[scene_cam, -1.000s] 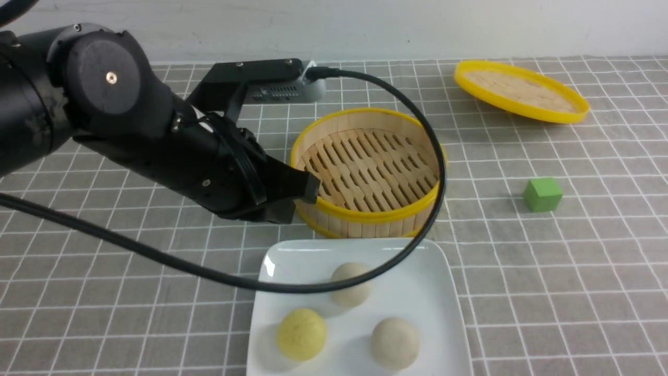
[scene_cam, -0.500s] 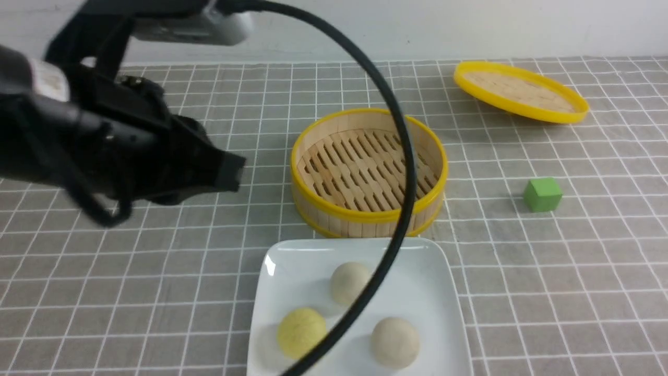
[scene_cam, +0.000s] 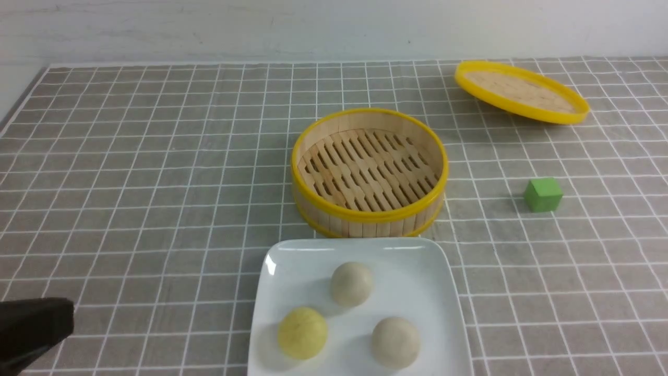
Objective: Put the steamed buns into the plate on the grey tablecloth.
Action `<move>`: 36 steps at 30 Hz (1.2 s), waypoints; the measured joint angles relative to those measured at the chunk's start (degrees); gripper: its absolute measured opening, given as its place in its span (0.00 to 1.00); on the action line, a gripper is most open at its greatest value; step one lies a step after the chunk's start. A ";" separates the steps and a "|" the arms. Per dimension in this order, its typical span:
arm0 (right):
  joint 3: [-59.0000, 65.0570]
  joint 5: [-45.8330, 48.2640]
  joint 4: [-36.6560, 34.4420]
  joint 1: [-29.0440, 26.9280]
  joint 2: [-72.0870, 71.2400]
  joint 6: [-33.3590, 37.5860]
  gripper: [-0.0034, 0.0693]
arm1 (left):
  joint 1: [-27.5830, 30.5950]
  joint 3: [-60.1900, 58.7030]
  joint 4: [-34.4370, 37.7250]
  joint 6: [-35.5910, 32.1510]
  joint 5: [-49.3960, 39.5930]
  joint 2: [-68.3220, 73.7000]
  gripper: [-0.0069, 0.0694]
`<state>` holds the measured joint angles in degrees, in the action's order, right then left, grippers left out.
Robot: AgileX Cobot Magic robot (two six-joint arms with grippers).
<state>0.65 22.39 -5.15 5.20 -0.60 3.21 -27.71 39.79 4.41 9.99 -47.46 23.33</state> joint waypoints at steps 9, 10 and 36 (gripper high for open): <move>0.00 -0.01 0.00 0.00 0.00 0.00 0.10 | 0.00 -12.12 -3.20 3.50 17.02 -6.17 0.11; 0.00 -0.01 0.00 0.00 0.00 0.00 0.10 | 0.00 -12.65 -3.74 3.56 16.78 -6.17 0.11; 0.00 -0.06 0.00 0.00 0.00 0.00 0.15 | 15.30 -31.20 -18.48 10.52 23.98 -20.29 0.13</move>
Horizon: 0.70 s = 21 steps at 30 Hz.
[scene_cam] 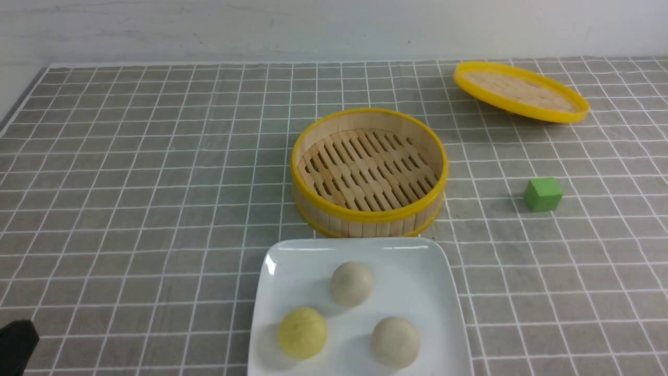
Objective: Put the steamed buns into the plate on the grey tablecloth.
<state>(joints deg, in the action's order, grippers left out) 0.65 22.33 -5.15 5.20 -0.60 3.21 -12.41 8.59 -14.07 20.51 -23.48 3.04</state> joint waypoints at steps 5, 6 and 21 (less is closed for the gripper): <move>0.00 0.00 0.00 0.00 0.00 0.00 0.16 | 8.53 -6.72 0.00 0.00 1.29 -3.56 0.13; 0.00 0.00 0.00 0.00 0.00 0.00 0.17 | 10.24 -8.50 0.00 -0.12 1.63 -3.70 0.13; 0.00 0.00 -0.05 0.00 0.00 0.00 0.20 | 10.28 -10.00 2.71 -7.28 1.87 -3.74 0.15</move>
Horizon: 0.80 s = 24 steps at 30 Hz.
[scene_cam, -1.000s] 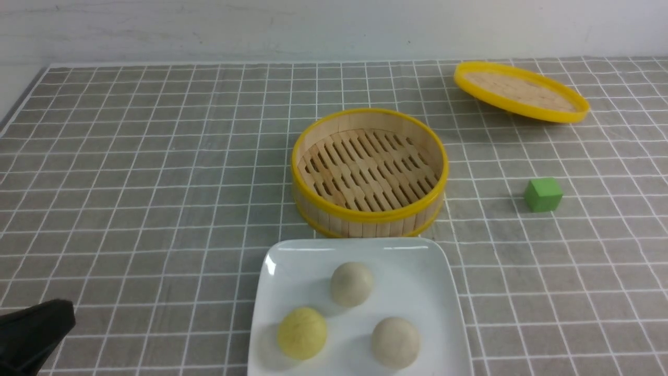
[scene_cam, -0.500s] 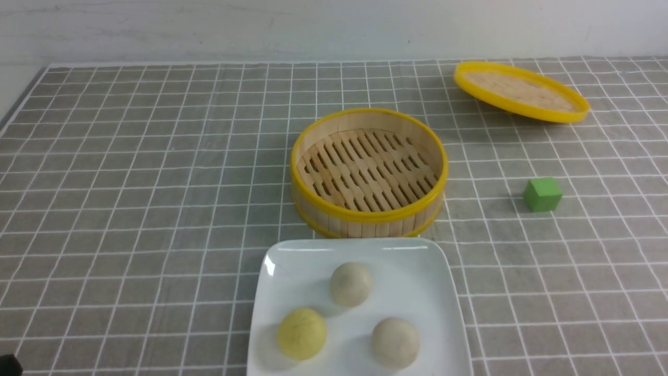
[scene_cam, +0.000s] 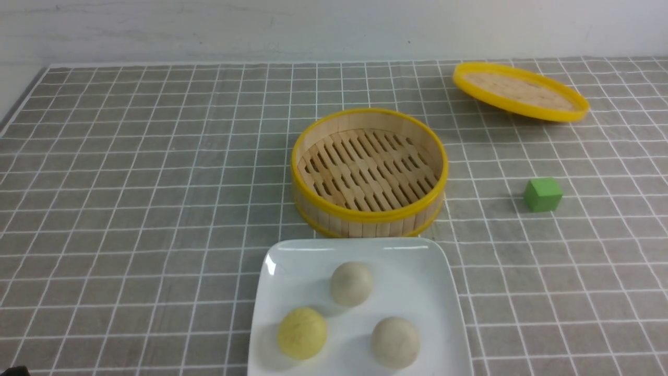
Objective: Put the steamed buns into the plate on the grey tablecloth.
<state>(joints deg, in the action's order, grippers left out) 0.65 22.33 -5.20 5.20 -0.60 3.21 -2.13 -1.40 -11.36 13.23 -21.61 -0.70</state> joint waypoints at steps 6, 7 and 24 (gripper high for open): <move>0.00 0.00 0.00 0.00 0.00 0.00 0.21 | -0.06 0.00 0.81 -1.16 0.00 0.00 0.16; 0.00 0.00 0.00 0.00 0.00 0.00 0.21 | -0.06 0.00 0.81 -1.16 0.00 0.00 0.16; 0.00 0.00 0.00 0.00 0.00 0.00 0.23 | 3.99 0.00 1.59 -1.16 0.00 0.00 0.17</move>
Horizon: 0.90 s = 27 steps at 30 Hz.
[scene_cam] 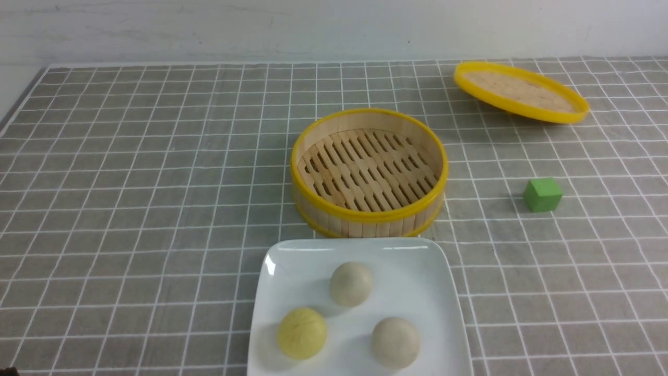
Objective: Put the steamed buns into the plate on the grey tablecloth.
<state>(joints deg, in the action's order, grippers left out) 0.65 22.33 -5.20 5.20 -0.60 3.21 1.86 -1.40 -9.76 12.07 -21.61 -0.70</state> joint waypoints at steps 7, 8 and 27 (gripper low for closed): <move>0.00 0.00 0.00 0.00 0.00 0.00 0.24 | 0.00 0.00 0.05 0.00 0.00 0.00 0.18; 0.00 0.00 0.00 0.00 0.00 0.00 0.24 | 0.00 0.00 0.05 0.00 0.00 0.00 0.18; 0.00 0.00 0.05 0.00 0.00 0.00 0.26 | 0.00 0.00 0.05 -0.05 0.00 0.00 0.21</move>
<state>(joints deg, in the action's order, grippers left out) 0.65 22.33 -5.15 5.20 -0.60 3.21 1.86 -1.40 -9.71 12.02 -21.61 -0.70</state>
